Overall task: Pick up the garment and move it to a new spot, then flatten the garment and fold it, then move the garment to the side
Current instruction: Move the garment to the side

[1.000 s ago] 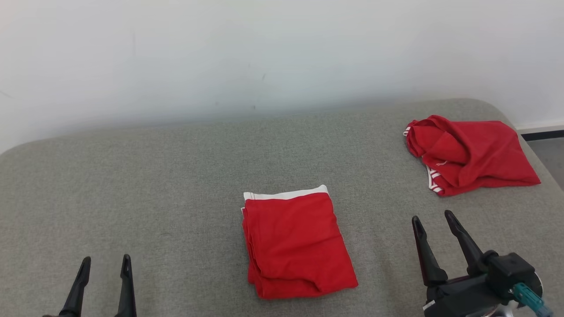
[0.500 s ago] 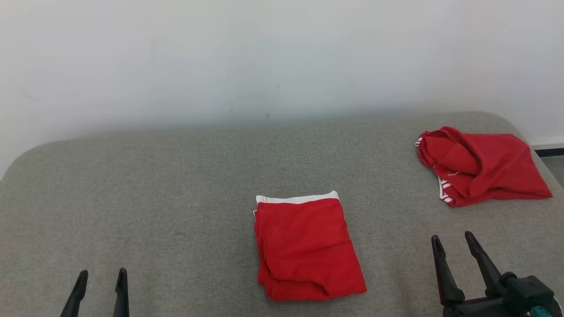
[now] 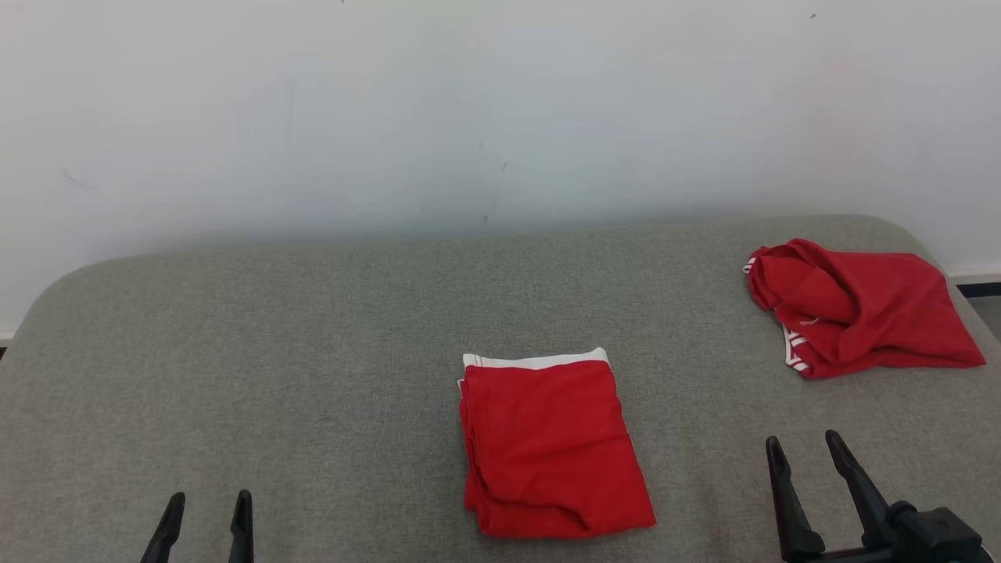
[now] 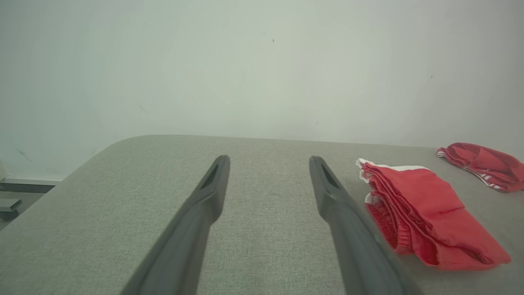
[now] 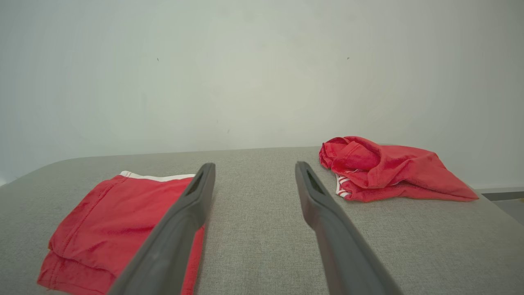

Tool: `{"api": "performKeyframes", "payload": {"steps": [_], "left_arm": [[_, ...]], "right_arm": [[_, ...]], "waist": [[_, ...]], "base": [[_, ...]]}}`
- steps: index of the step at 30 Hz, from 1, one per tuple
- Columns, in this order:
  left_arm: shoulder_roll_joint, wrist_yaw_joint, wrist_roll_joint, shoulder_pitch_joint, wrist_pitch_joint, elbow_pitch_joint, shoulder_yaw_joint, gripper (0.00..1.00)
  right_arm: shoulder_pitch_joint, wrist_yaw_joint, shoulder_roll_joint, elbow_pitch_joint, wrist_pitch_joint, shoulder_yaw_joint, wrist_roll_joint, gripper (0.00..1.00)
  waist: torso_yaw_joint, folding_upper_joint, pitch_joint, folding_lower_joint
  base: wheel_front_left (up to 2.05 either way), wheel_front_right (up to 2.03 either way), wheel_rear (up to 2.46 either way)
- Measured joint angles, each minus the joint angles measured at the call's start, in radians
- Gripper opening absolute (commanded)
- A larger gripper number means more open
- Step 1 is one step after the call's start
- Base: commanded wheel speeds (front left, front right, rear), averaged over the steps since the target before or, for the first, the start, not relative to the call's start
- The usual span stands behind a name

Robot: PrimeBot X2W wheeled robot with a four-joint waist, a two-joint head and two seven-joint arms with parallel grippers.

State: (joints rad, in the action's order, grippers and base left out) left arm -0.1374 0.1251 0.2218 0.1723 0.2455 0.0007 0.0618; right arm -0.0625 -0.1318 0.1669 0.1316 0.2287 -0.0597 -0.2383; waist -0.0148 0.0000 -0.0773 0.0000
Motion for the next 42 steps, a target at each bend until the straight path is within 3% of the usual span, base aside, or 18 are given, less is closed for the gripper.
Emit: {"api": "performKeyframes", "payload": {"steps": [23,30,42], "left_arm": [[-0.018,0.0,0.007,-0.023,0.001,-0.008,-0.043,1.0],[-0.017,-0.001,0.002,-0.063,0.001,0.013,-0.081,1.0],[-0.003,0.0,-0.001,-0.15,0.01,0.065,-0.135,1.0]], "right_arm": [[0.046,0.0,0.005,0.038,-0.038,-0.013,-0.006,1.0],[0.223,0.0,0.032,0.2,-0.105,-0.101,-0.015,1.0],[0.444,0.0,0.035,0.592,-0.101,-0.206,-0.071,1.0]], "waist": [[0.041,0.0,0.018,0.0],[0.086,0.0,0.043,0.0001],[0.18,0.0001,0.1,0.0001]], "base": [[0.0,0.0,0.0],[0.0,0.0,0.0],[0.0,0.0,0.0]]}}
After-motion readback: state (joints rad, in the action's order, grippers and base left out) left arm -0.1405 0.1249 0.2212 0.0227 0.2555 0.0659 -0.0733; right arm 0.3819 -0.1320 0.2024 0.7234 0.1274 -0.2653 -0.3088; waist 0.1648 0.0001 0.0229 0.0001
